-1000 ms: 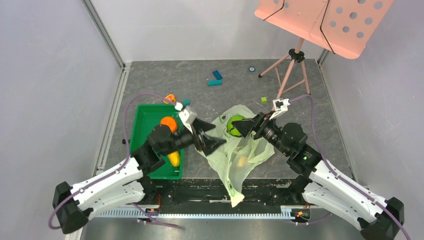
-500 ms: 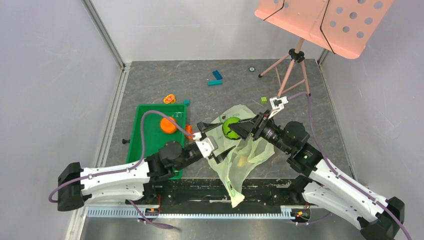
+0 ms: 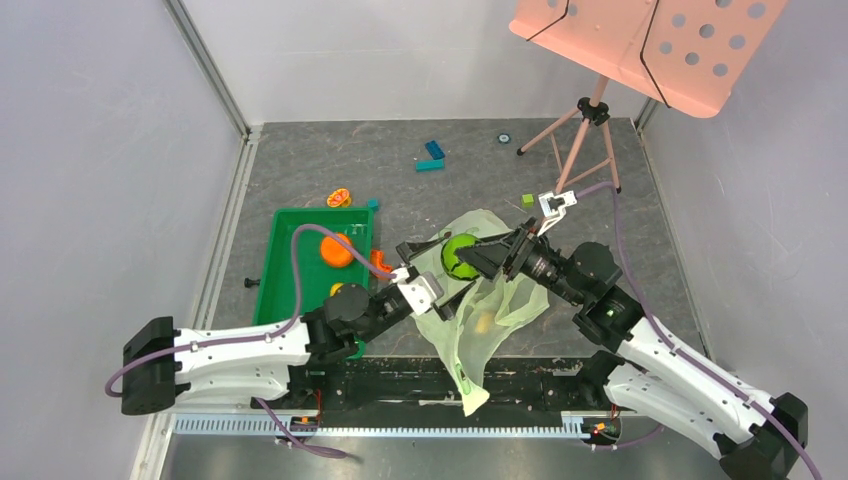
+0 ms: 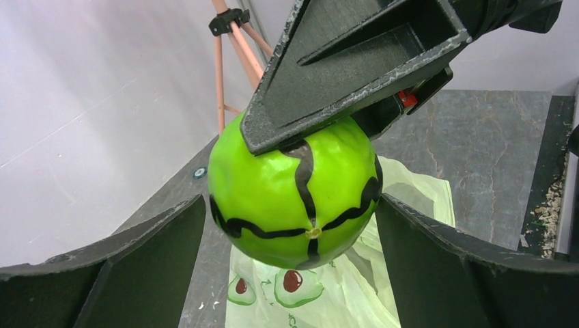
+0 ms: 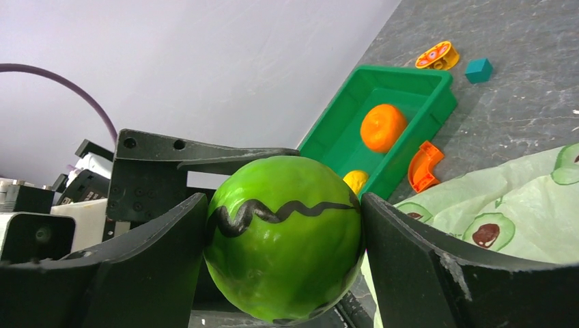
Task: Take the fake fruits out of the plastic bag
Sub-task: Take out the fake fruit from the plastic bag.
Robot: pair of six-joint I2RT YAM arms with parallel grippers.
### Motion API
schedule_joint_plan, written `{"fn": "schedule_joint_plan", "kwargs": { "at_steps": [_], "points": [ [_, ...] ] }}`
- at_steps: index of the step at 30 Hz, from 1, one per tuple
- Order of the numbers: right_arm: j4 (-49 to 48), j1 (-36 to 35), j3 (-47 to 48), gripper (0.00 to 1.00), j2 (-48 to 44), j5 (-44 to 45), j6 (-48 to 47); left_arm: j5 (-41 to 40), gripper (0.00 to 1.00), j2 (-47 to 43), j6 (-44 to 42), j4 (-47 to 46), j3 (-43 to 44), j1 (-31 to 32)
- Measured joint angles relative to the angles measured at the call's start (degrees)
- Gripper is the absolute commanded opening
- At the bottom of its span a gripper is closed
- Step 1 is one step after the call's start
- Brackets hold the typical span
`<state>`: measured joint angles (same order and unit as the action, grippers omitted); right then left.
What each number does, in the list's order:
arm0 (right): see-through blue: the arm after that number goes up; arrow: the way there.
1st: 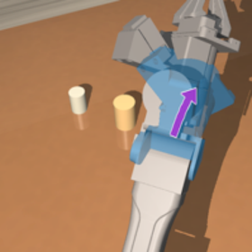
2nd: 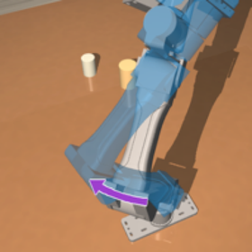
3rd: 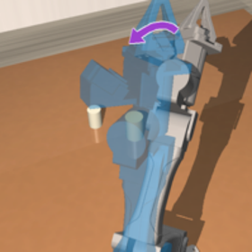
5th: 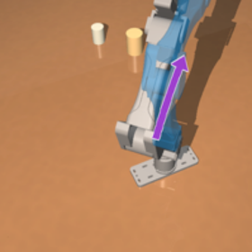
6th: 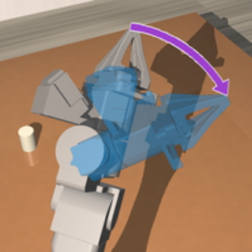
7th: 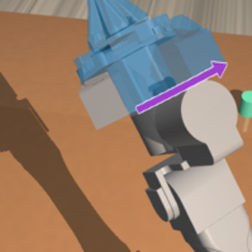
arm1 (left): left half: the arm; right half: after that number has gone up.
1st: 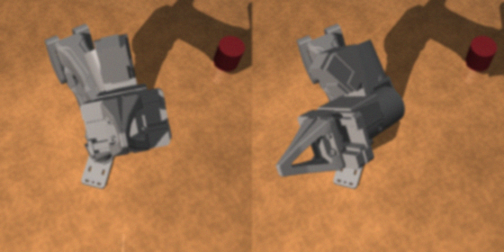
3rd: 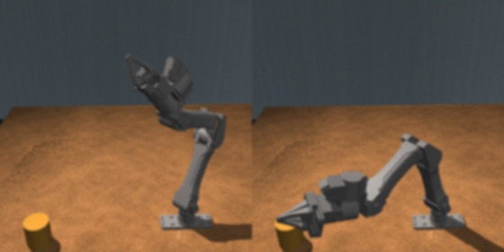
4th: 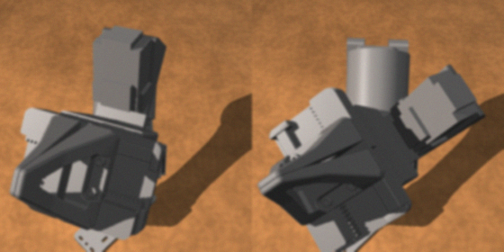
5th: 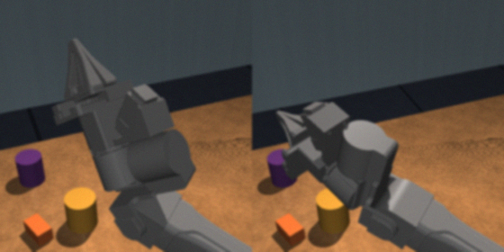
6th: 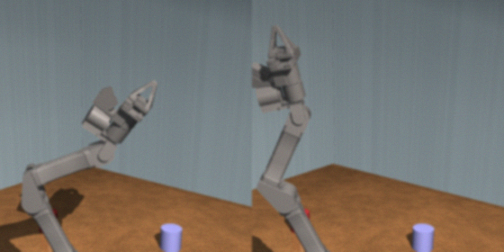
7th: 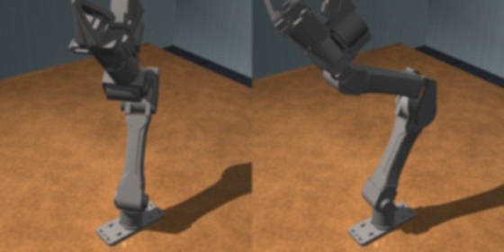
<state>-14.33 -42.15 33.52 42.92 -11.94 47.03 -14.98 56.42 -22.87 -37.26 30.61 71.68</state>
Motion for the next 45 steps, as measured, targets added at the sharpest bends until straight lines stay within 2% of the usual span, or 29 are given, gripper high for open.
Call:
{"fn": "schedule_joint_plan", "kwargs": {
  "at_steps": [12, 15, 21, 24, 30, 31, 34, 39, 45],
  "points": [
    [-2.05, 0.00, -0.46, 0.65, 1.18, -3.56, 0.98, 0.04, 0.98, 2.60, 0.02, -0.61, 1.31, 0.20],
    [-2.51, 0.00, -0.70, 0.65, 1.27, -3.74, 1.07, 0.07, 0.93, 2.60, 0.07, -0.59, 1.38, 0.24],
    [-3.04, 0.00, -0.76, 0.66, 1.64, -3.76, 1.22, 0.11, 0.75, 2.60, 0.33, -0.39, 1.38, 0.42],
    [-3.02, 0.00, -0.76, 0.74, 1.73, -3.74, 1.20, 0.07, 0.73, 2.58, 0.70, -0.09, 1.44, 0.42],
    [-2.45, -0.11, -0.76, 0.98, 1.53, -3.21, 0.83, -0.02, 0.73, 1.90, 1.68, 1.64, 1.57, 0.42],
    [-2.08, -0.11, -0.81, 0.98, 1.18, -2.82, 0.42, -0.22, 0.74, 1.66, 2.08, 1.86, 1.57, 0.42],
    [-0.76, -0.11, -0.96, 0.98, -1.03, -0.66, -1.14, -2.60, 0.78, 0.22, 3.58, 2.93, 1.57, 0.42],
    [2.05, -0.11, -0.96, 0.98, -6.23, 5.07, -4.17, -10.80, 0.79, -2.56, 7.80, 5.92, 1.57, 0.39],
    [6.95, -0.11, -0.94, 0.98, -9.94, 11.65, -6.97, -21.99, 0.77, -4.74, 17.25, 16.57, 2.32, -2.40]
  ]
}}
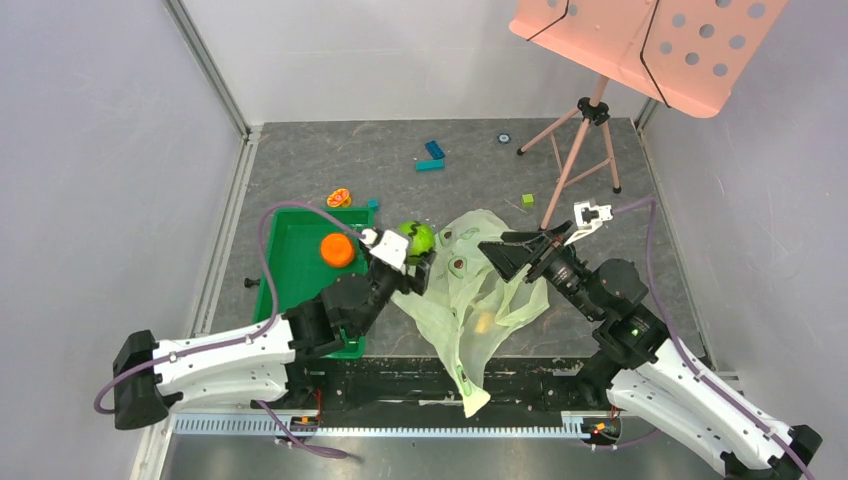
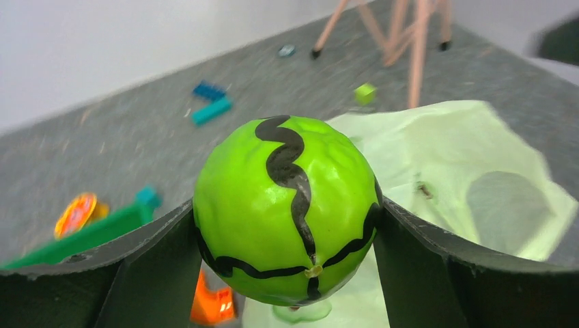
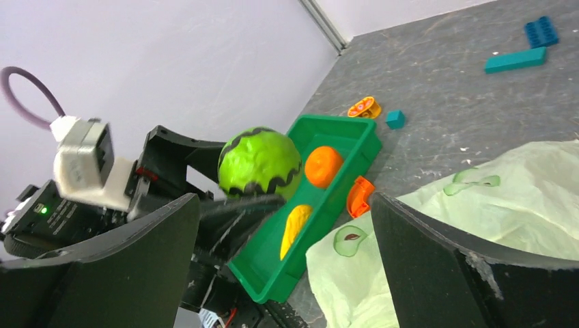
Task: Take the fake fruits out of the plastic bag
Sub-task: Place the fake fruit in the bin.
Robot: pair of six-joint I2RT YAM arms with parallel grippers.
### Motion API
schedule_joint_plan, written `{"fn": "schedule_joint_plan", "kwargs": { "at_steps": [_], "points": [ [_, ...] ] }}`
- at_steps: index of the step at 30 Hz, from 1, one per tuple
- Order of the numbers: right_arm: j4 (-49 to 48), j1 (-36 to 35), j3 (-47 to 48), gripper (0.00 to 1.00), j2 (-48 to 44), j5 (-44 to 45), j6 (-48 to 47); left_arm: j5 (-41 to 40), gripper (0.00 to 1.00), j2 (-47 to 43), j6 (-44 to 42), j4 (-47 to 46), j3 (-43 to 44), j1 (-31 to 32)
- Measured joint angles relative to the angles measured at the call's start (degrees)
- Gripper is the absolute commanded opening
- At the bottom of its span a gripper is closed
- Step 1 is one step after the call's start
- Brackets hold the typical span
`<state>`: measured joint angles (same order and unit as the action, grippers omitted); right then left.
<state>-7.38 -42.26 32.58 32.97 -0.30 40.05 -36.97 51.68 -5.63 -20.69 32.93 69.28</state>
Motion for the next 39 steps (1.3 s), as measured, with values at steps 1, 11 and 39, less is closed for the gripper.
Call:
{"fn": "schedule_joint_plan", "kwargs": {
  "at_steps": [1, 11, 39],
  "points": [
    [0.52, 0.00, 0.00, 0.98, -0.13, 0.57, -0.24, -1.03, 0.76, -0.17, 2.05, 2.38, 0.31, -1.18],
    [4.90, 0.00, 0.00, 0.98, 0.28, 2.67, -1.11, -5.86, 0.80, -3.06, 32.65, 31.67, 1.84, -24.35],
    [7.93, 0.00, -0.11, 0.98, -0.66, 3.19, -1.07, 1.03, 1.00, 4.98, 60.43, 38.93, -7.85, -51.32]
  ]
}}
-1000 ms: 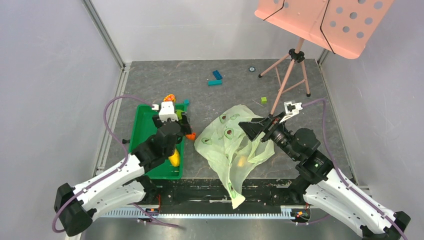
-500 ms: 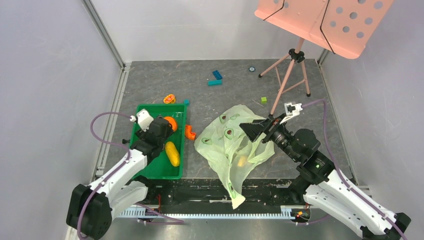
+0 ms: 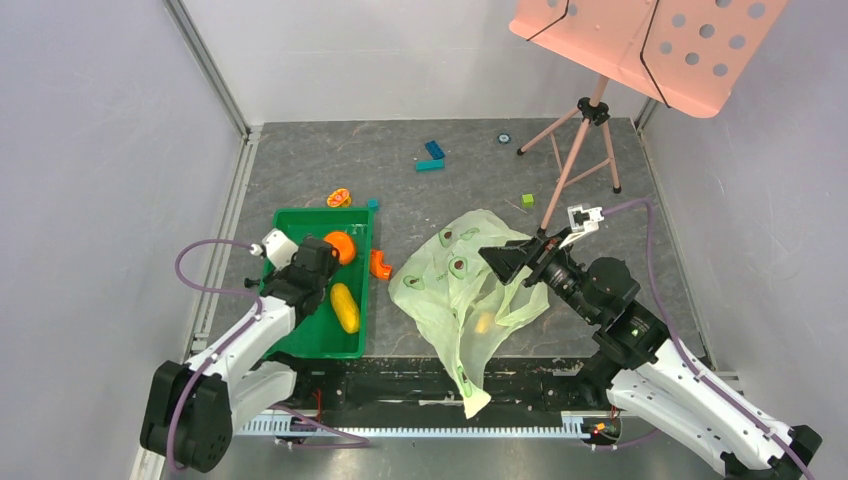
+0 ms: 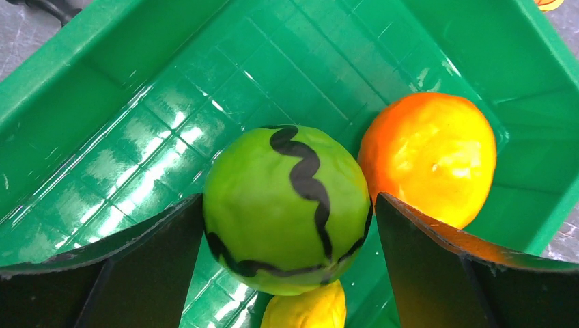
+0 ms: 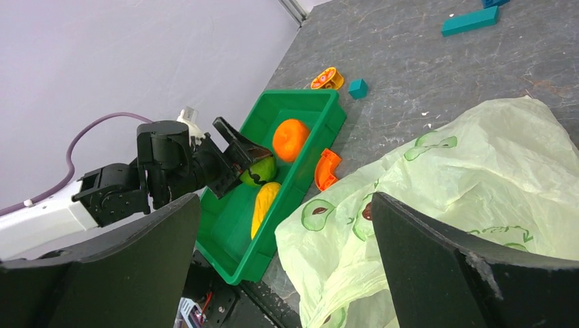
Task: Take the fake fruits out of the plastic bag
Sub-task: Place the fake fruit in the bin, then take out the fake fruit from the plastic bag.
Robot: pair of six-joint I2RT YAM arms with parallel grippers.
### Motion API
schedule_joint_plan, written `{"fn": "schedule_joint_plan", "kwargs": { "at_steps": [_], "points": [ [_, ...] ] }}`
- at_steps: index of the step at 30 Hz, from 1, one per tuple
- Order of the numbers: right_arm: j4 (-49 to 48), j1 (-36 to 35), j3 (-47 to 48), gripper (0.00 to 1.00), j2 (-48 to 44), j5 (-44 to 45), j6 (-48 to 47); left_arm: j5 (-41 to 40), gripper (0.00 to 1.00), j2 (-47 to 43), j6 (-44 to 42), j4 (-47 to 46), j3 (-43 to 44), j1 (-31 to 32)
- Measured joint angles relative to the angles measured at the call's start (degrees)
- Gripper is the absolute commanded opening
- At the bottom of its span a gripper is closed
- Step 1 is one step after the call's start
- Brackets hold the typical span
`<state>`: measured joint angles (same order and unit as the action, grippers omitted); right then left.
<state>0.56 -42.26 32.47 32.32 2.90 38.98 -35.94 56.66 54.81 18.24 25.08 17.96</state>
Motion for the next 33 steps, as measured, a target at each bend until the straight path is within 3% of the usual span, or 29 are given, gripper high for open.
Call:
{"fn": "schedule_joint_plan", "kwargs": {
  "at_steps": [11, 20, 27, 33],
  "points": [
    [1.68, 0.00, -0.04, 0.98, -0.52, 0.48, -0.13, -0.02, 1.00, 0.55, 0.96, 3.13, 0.22, 0.00],
    [6.25, 0.00, -0.79, 0.98, -0.92, 3.32, -2.58, 0.02, 1.00, -12.17, 1.11, 13.11, 6.54, 0.00],
    [8.48, 0.00, -6.67, 0.75, -3.04, 3.06, -7.06, 0.63, 1.00, -18.23, 0.59, 18.14, 12.57, 0.00],
    [7.48, 0.00, -12.83, 0.53, -1.36, -0.50, -9.46, 5.11, 1.00, -11.58, -5.40, 15.15, 20.59, 0.13]
  ]
}}
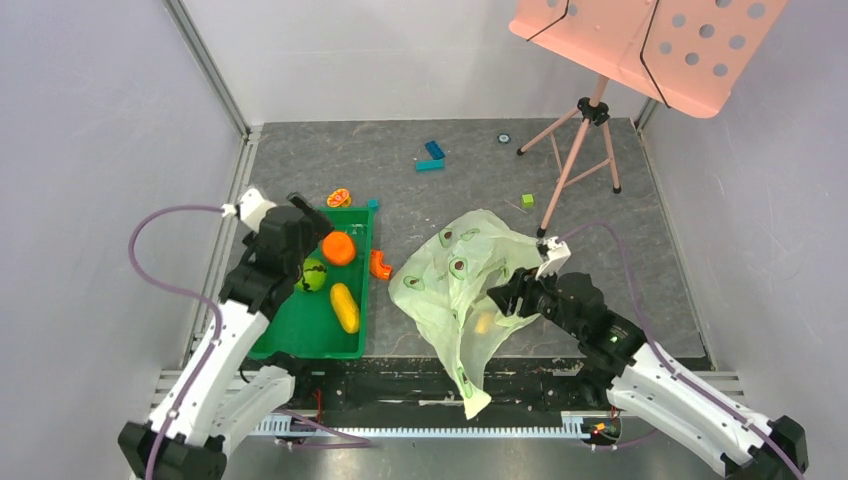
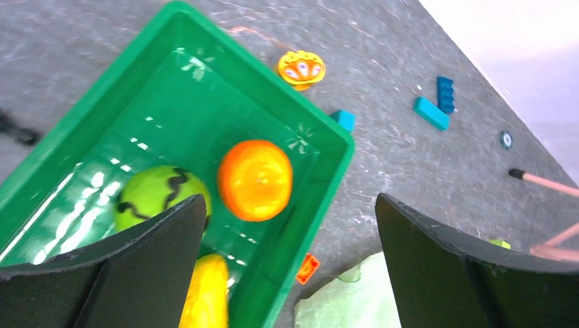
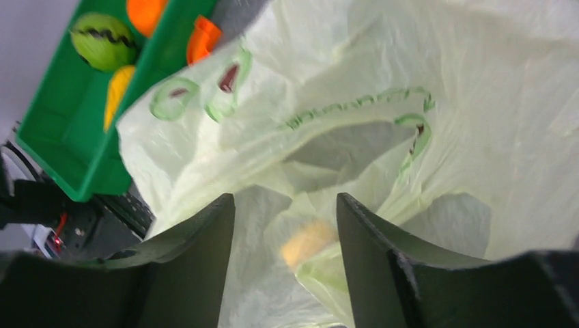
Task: Take the fake fruits out of the plastic bag
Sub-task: Take out the fake fruit from the plastic bag.
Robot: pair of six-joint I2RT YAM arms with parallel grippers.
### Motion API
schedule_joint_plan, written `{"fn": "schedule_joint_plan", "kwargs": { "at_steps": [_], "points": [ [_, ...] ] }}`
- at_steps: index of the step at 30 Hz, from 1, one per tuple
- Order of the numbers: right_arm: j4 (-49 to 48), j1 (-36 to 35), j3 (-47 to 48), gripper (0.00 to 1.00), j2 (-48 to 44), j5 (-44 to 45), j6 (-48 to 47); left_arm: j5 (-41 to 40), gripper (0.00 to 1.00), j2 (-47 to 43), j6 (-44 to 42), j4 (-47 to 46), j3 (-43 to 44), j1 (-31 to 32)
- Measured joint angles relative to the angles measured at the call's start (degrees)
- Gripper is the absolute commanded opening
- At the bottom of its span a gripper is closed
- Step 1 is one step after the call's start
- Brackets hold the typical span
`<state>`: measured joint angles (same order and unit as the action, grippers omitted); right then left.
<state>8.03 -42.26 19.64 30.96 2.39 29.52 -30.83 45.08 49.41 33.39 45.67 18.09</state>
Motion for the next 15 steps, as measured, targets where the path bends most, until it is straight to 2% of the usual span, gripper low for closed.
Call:
{"fn": "schedule_joint_plan", "kwargs": {
  "at_steps": [3, 7, 11, 15],
  "points": [
    [-0.70, 0.00, -2.43, 0.46, 2.45, -1.09, -1.16, 3.13, 0.99, 6.12, -2.64, -3.56, 3.30, 1.64],
    [-4.50, 0.00, -6.10, 0.44, 4.98, -3.26, -3.13, 4.59, 0.98, 13.79, -5.38, -6.93, 5.40, 9.46],
    [-11.87, 0.00, -8.55, 0.41, 10.10, -5.75, -5.75, 6.19, 0.96, 23.02, -7.56, -10.86, 9.44, 17.07],
    [-19.54, 0.00, -8.81, 0.40, 16.81, -7.21, -8.44, 9.29, 0.94, 33.46, -9.53, -16.06, 14.40, 19.41]
  ]
}}
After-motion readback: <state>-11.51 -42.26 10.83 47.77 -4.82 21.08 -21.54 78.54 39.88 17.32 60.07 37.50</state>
